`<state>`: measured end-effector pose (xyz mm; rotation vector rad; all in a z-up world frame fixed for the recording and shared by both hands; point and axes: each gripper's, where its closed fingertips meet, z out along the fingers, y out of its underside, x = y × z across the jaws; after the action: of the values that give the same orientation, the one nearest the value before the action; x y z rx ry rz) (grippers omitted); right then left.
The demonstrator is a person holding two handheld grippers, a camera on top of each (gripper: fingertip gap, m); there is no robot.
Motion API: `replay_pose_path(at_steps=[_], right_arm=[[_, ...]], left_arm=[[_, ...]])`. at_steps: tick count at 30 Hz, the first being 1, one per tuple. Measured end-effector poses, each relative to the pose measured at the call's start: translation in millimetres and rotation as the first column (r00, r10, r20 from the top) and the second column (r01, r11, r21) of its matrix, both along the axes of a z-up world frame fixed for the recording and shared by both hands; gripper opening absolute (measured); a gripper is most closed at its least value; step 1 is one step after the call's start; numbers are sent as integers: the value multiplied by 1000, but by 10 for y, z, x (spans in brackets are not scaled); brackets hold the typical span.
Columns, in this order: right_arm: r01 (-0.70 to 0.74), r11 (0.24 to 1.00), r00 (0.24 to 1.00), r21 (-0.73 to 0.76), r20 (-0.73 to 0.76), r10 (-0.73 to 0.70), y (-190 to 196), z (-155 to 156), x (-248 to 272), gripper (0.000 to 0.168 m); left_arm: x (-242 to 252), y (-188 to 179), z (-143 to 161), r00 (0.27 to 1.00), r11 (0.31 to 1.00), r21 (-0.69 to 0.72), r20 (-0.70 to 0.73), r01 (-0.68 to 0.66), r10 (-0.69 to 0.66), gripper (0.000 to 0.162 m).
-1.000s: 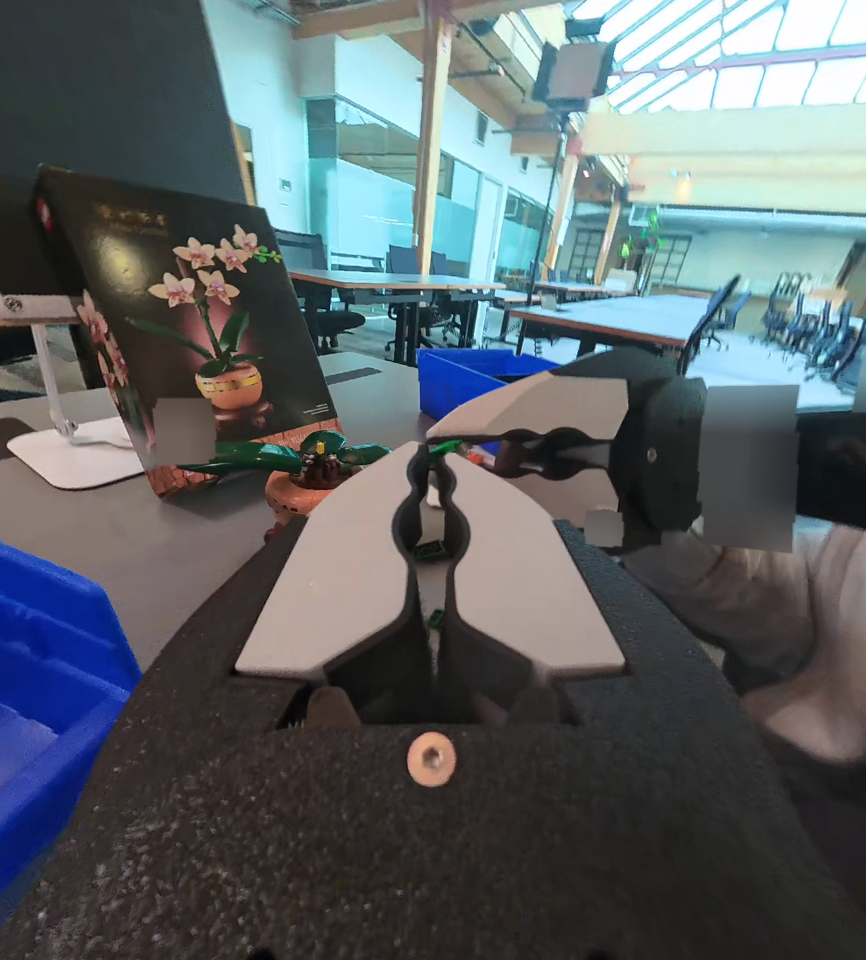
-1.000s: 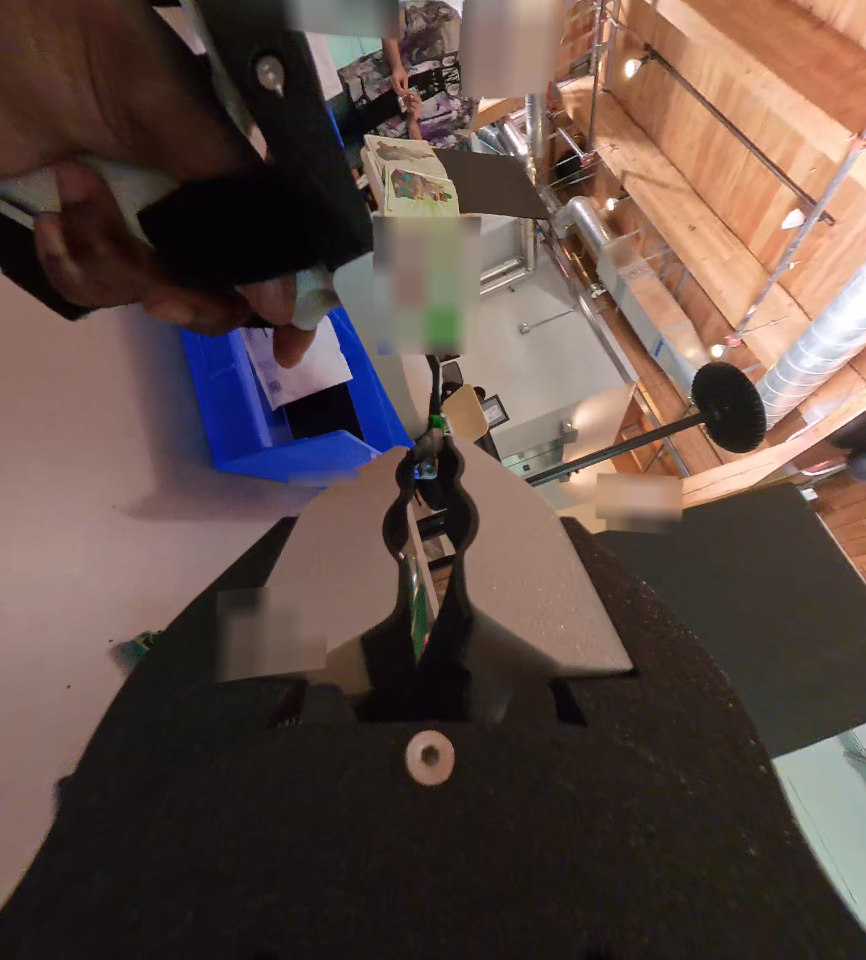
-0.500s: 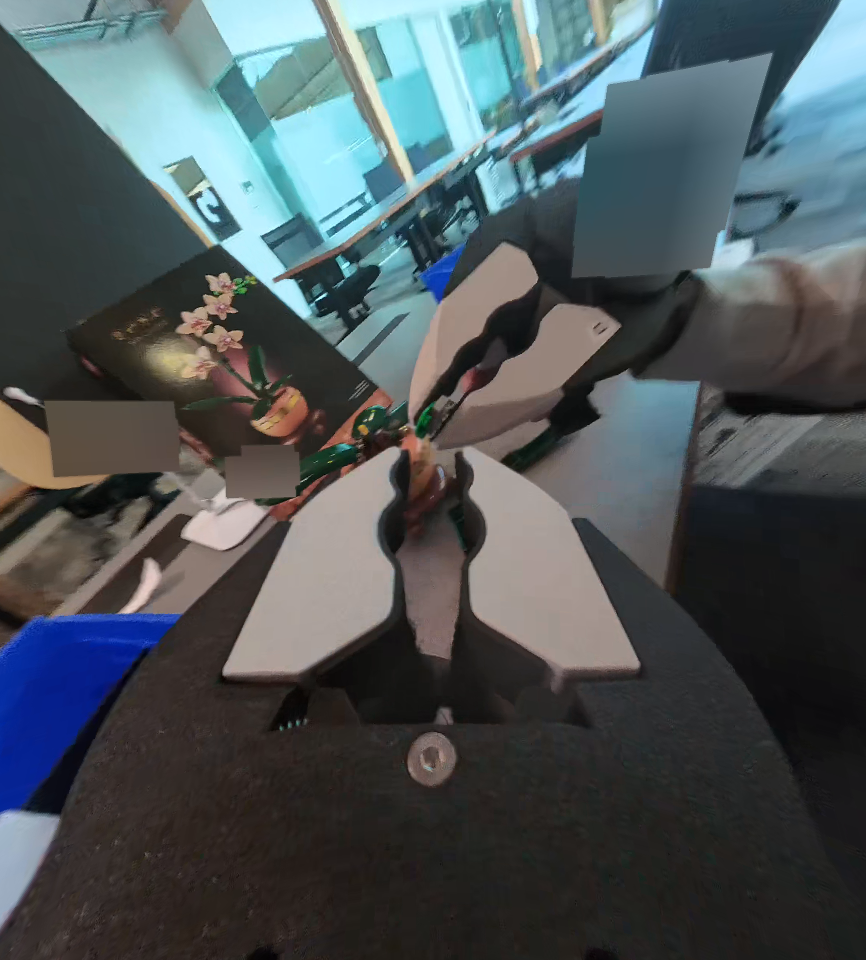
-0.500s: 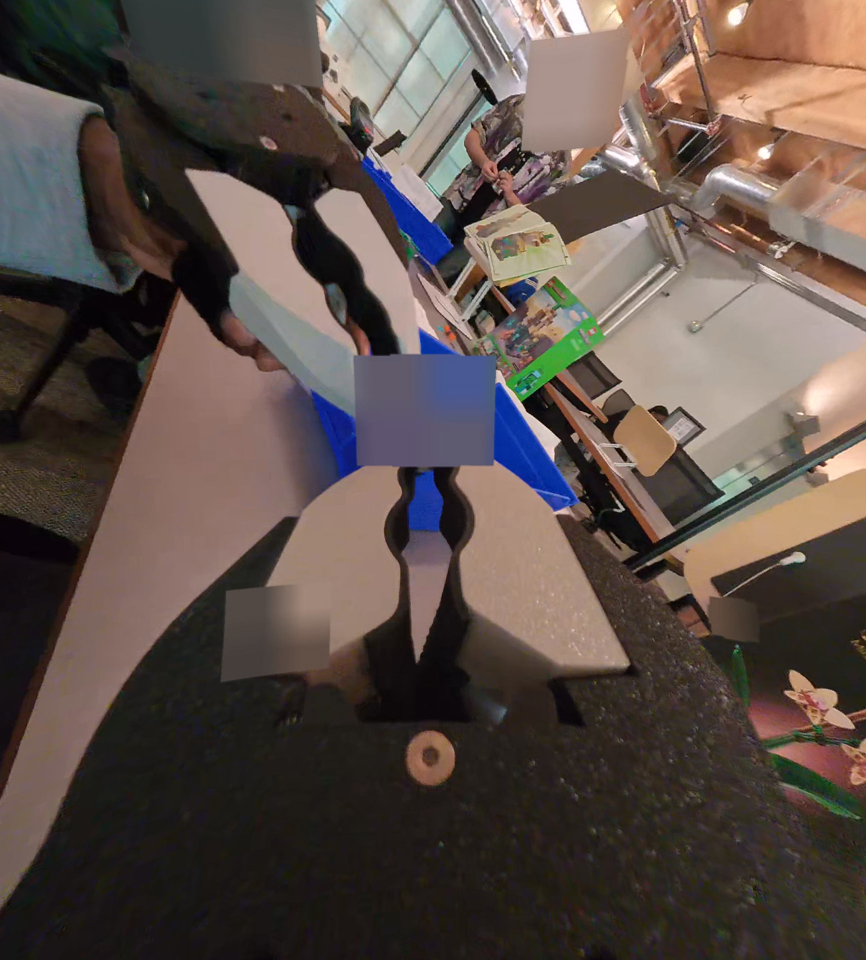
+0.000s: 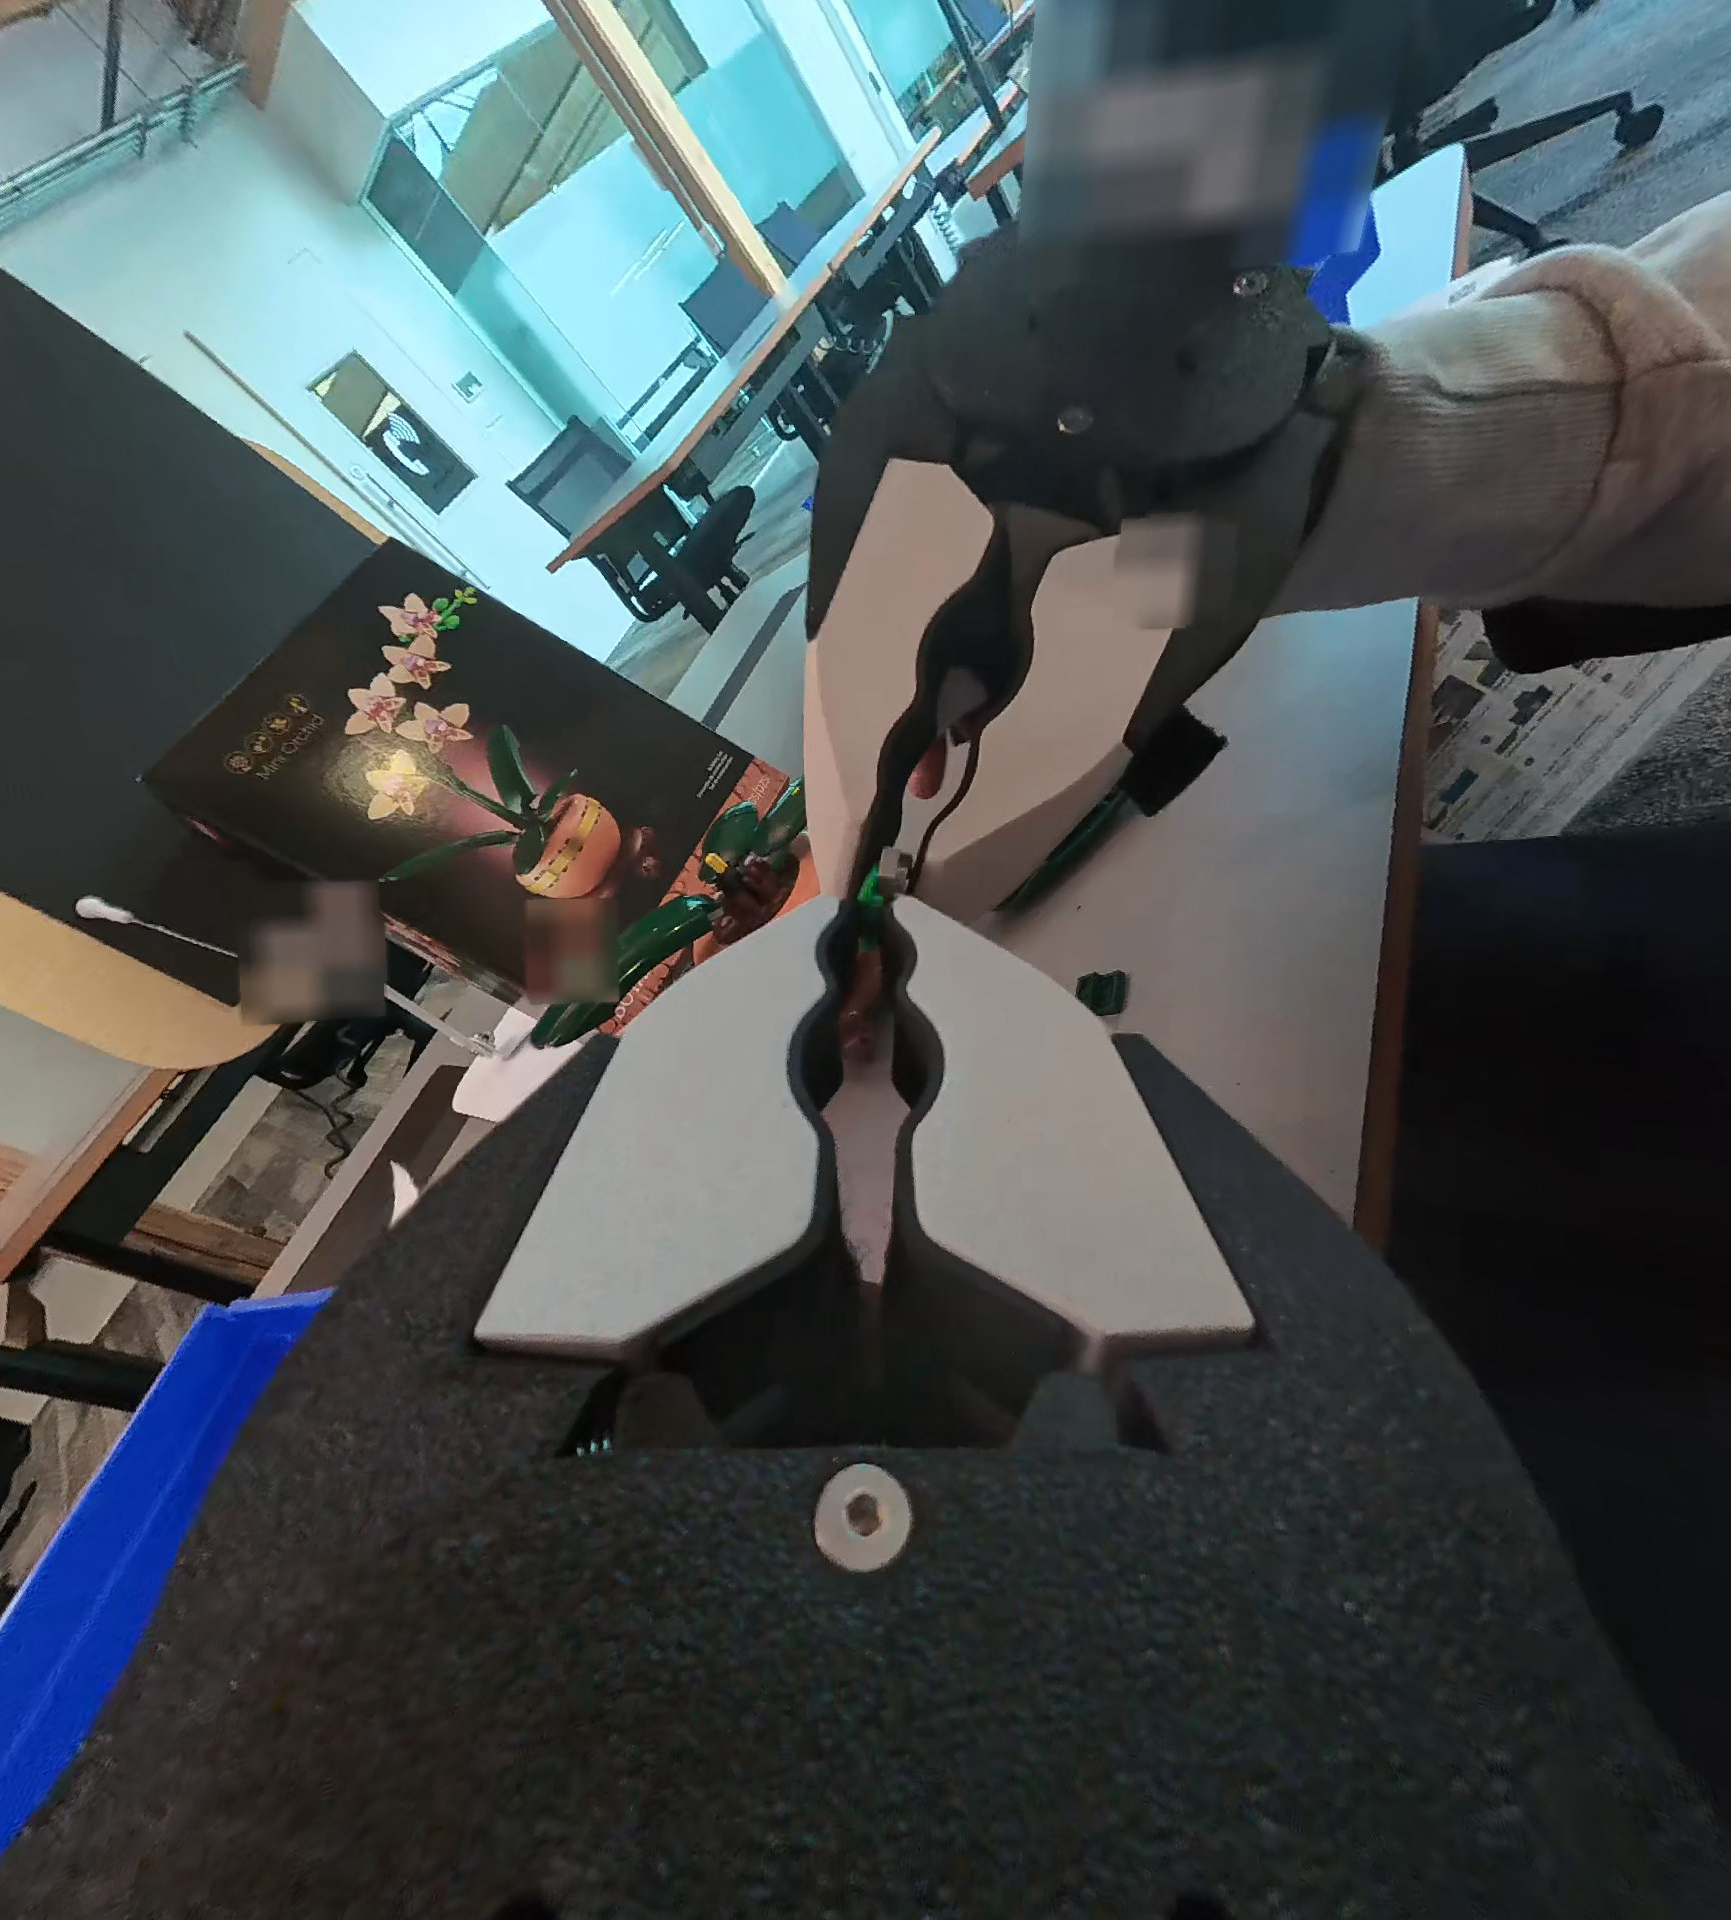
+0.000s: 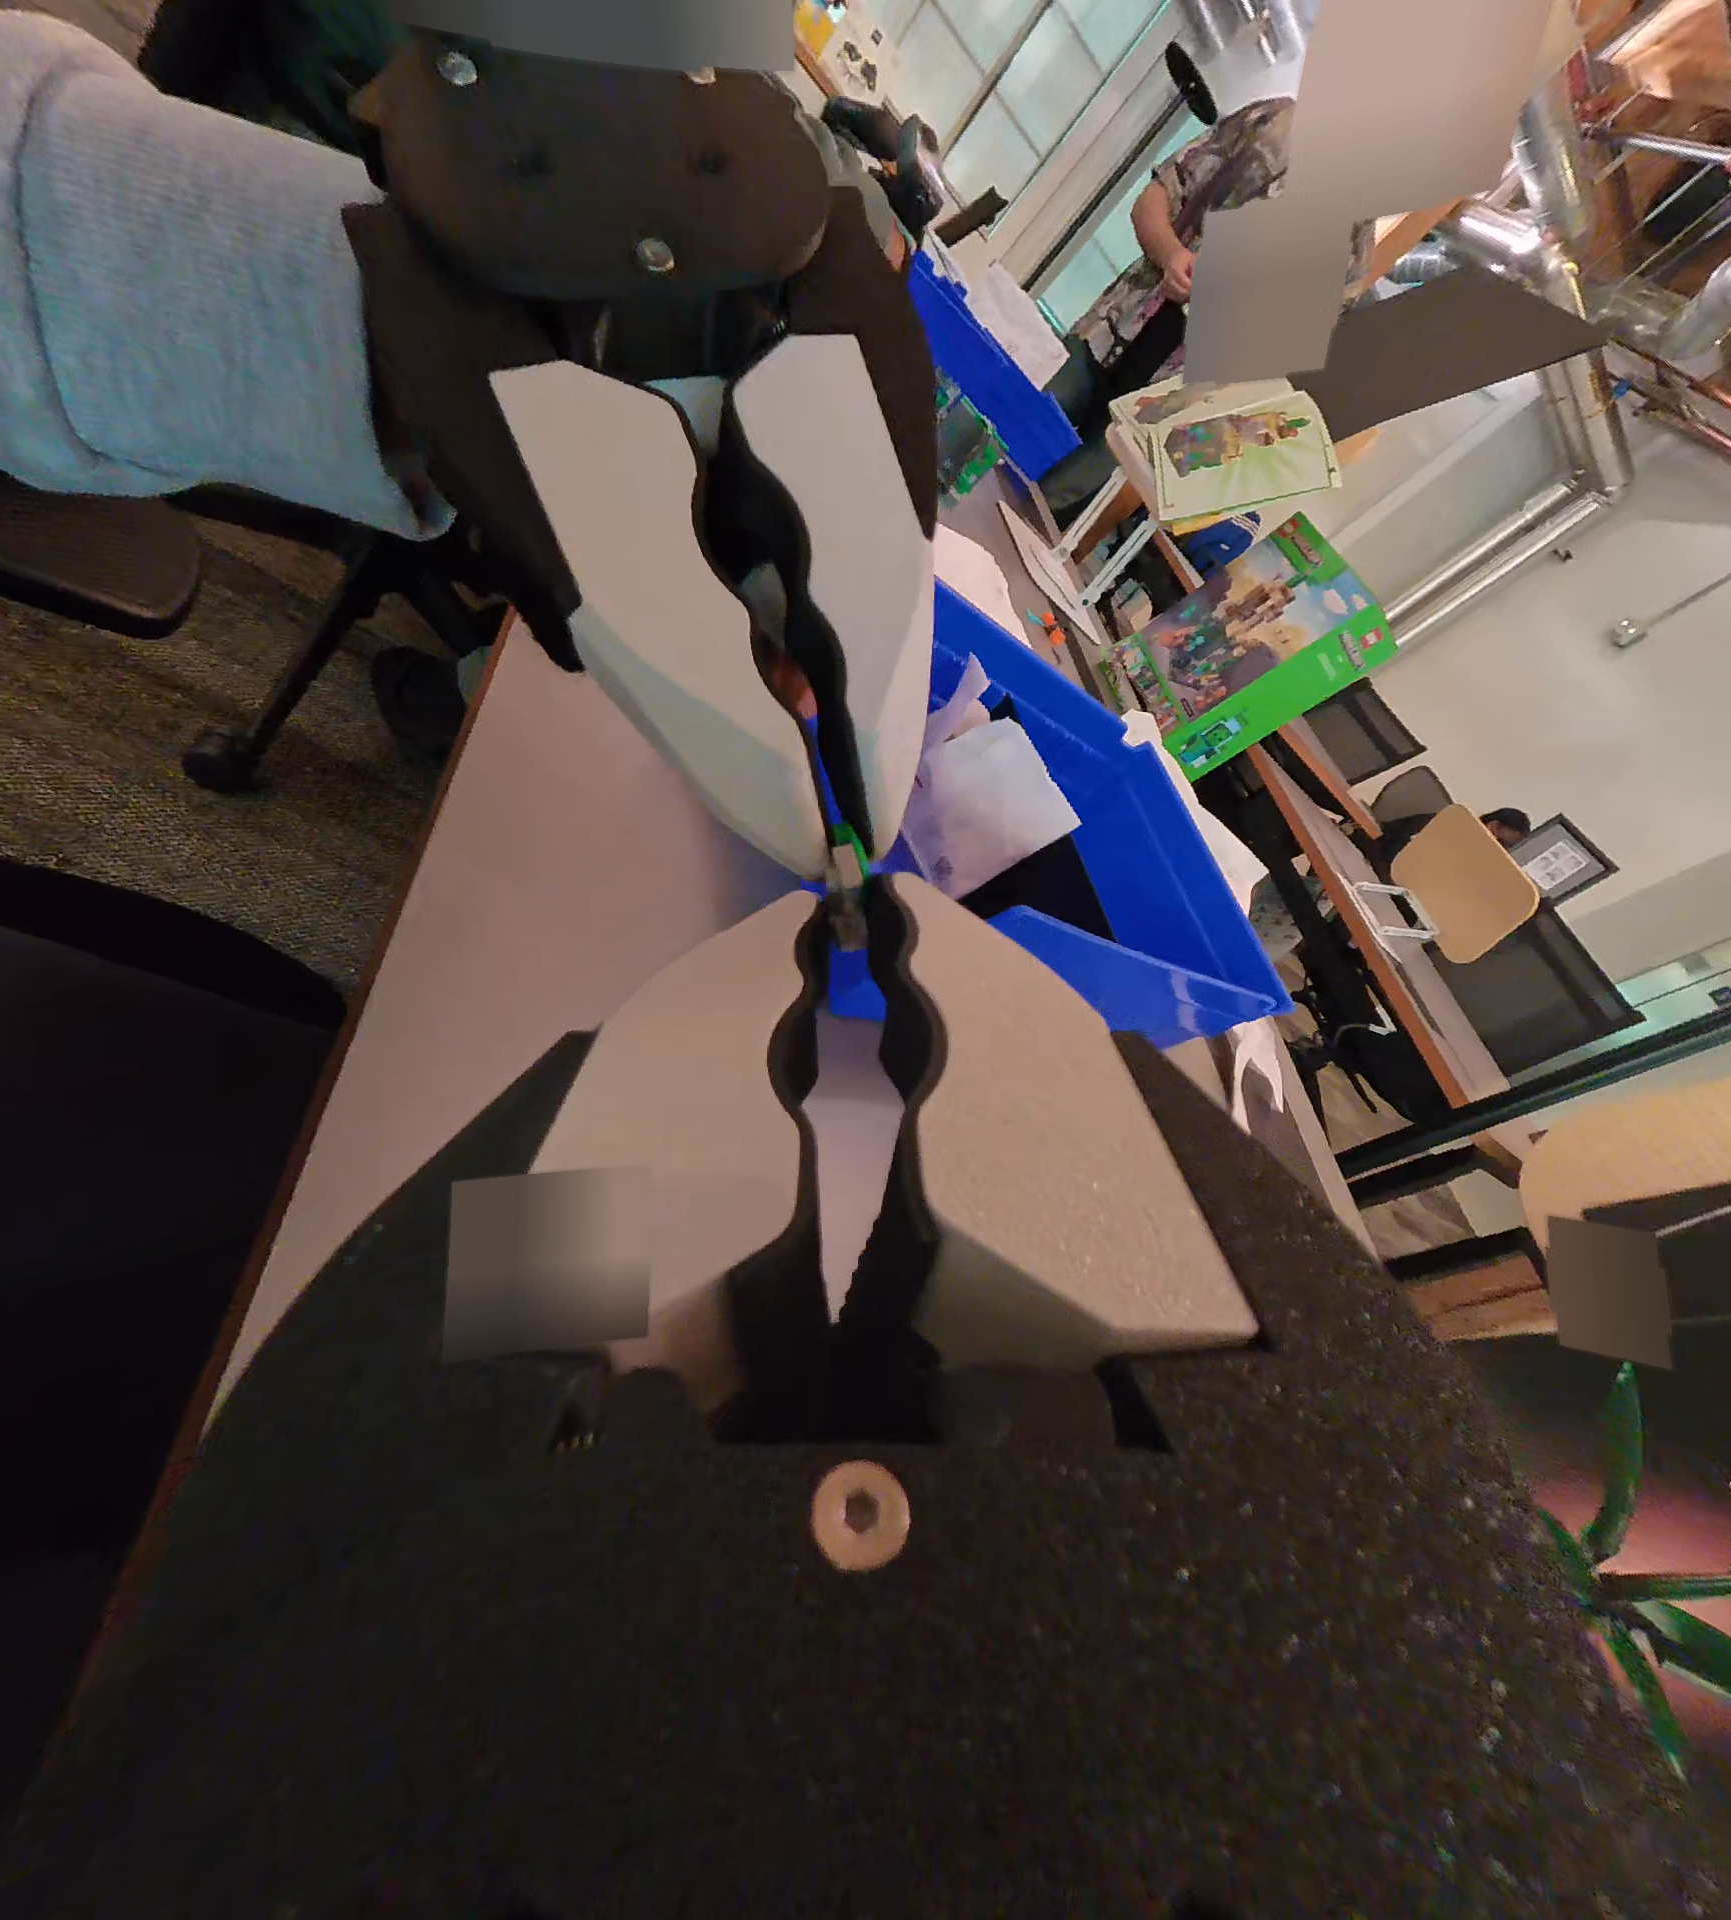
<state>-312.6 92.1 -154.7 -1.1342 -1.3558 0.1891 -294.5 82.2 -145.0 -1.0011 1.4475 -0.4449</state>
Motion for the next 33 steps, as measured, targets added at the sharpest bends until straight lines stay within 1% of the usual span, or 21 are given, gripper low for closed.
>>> replay_pose_path(at_steps=[2, 4, 9, 12, 14, 17, 21, 24, 26, 28, 29, 30, 31, 32, 33], right_arm=[[36, 999, 999, 11, -4, -36, 48, 0, 2, 8], [77, 996, 997, 41, 14, -78, 80, 2, 10, 10], [204, 966, 958, 157, 170, -230, 173, -59, 67, 5], [256, 949, 939, 183, 187, -289, 206, -44, 89, 5], [293, 923, 920, 249, 191, -343, 231, 4, 113, 5], [294, 852, 889, 433, 203, -411, 249, 72, 134, 4], [279, 798, 865, 534, 222, -450, 272, 63, 136, 4], [278, 792, 856, 543, 235, -461, 302, 22, 144, 3], [285, 786, 846, 548, 242, -475, 343, -5, 144, 4], [279, 765, 818, 581, 274, -506, 363, -57, 163, 4], [239, 774, 803, 586, 329, -498, 363, -136, 145, 4], [155, 818, 831, 554, 374, -411, 278, -293, -19, 4], [106, 826, 841, 553, 393, -371, 215, -431, -189, 4], [107, 790, 805, 603, 415, -425, 263, -492, -223, 4], [143, 782, 770, 606, 429, -473, 358, -494, -138, 4]], left_arm=[[-11, 37, -1, 1000, 1000, -15, 2, -20, 20, 3], [-20, 66, -4, 999, 999, 2, -3, -43, 43, 2], [16, 119, -17, 988, 977, 171, -67, -126, 140, 2], [36, 138, 13, 980, 953, 252, -64, -168, 189, 2], [54, 154, 65, 977, 947, 250, -18, -203, 214, 2], [64, 184, 113, 970, 952, 188, 42, -243, 239, 2], [57, 226, 99, 965, 964, 73, 86, -256, 249, 2], [60, 263, 60, 961, 968, -23, 112, -251, 252, 2], [63, 292, 29, 958, 964, -129, 137, -234, 251, 2], [64, 332, -24, 954, 948, -236, 155, -215, 255, 2], [65, 346, -15, 948, 937, -289, 188, -197, 257, 1], [71, 329, 57, 937, 925, -348, 250, -149, 245, 1], [88, 285, 120, 935, 914, -392, 275, -105, 225, 1], [72, 302, 108, 941, 918, -368, 235, -148, 246, 2], [0, 374, 93, 934, 928, -297, 204, -227, 293, 2]])
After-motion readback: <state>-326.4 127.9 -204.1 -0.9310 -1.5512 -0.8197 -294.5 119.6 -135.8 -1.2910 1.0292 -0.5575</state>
